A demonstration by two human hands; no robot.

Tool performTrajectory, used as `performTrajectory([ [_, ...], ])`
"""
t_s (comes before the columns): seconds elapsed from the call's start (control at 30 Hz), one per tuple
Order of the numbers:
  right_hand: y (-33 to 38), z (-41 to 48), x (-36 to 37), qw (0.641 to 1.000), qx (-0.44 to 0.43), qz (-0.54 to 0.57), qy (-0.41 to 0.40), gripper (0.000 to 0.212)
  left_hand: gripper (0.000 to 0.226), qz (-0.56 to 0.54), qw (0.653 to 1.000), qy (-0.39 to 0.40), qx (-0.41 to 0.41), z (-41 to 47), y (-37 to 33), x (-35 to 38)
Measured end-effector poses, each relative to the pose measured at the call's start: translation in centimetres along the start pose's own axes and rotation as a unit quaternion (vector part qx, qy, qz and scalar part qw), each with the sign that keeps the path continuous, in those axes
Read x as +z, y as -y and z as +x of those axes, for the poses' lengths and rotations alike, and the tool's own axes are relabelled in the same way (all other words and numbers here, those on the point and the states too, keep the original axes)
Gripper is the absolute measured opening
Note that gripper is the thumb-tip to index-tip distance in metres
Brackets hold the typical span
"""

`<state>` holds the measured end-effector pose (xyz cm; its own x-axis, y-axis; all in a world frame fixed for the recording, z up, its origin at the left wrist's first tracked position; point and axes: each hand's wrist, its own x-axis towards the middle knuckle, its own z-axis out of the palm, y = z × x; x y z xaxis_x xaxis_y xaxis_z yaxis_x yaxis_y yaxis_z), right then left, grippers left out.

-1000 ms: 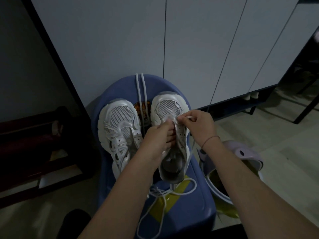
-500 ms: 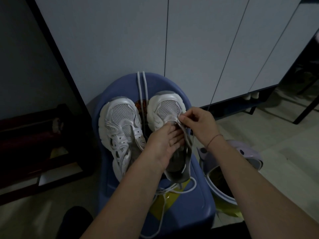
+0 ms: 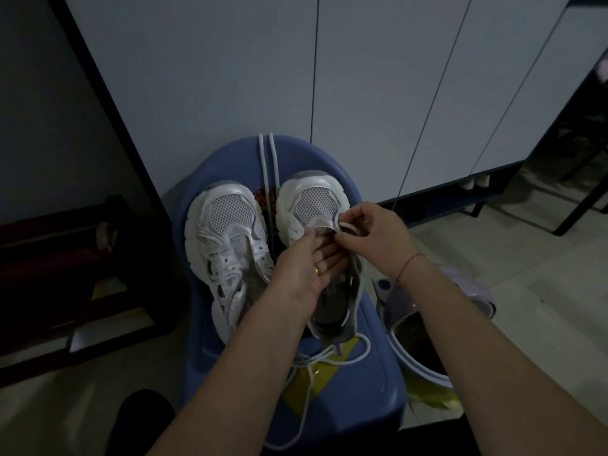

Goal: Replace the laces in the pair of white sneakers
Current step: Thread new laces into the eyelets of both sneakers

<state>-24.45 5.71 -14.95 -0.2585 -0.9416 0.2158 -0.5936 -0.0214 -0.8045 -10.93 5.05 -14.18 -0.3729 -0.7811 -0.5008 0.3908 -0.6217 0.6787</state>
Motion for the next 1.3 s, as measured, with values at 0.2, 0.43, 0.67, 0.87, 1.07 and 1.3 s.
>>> performTrajectory([
  [0.2,-0.6,0.1,-0.3,0.999,0.003,0.035,-0.005,0.017,0.032,0.002,1.0,0.018,0.024,0.1,0.9,-0.3],
  [0.43,-0.4,-0.1,0.0,0.995,0.022,0.094,0.007,0.017,0.03,0.025,0.999,0.002,0.045,0.5,0.5,-0.2],
  [0.67,0.0,-0.3,-0.2,0.991,0.026,0.126,0.021,0.019,0.025,0.023,0.998,-0.02,0.054,0.9,0.6,0.3],
  [0.87,0.1,-0.3,0.3,0.992,0.028,0.12,0.011,0.015,0.019,-0.009,0.997,-0.042,0.068,0.6,0.7,0.4],
  [1.07,-0.3,-0.1,0.7,0.992,0.036,0.121,-0.004,0.015,0.017,0.051,0.994,-0.021,0.089,0.3,0.9,-0.4],
  [1.3,-1.1,0.1,0.1,0.989,0.07,0.129,-0.025,0.023,0.011,0.337,0.937,0.051,0.079,-2.5,1.1,-3.3],
])
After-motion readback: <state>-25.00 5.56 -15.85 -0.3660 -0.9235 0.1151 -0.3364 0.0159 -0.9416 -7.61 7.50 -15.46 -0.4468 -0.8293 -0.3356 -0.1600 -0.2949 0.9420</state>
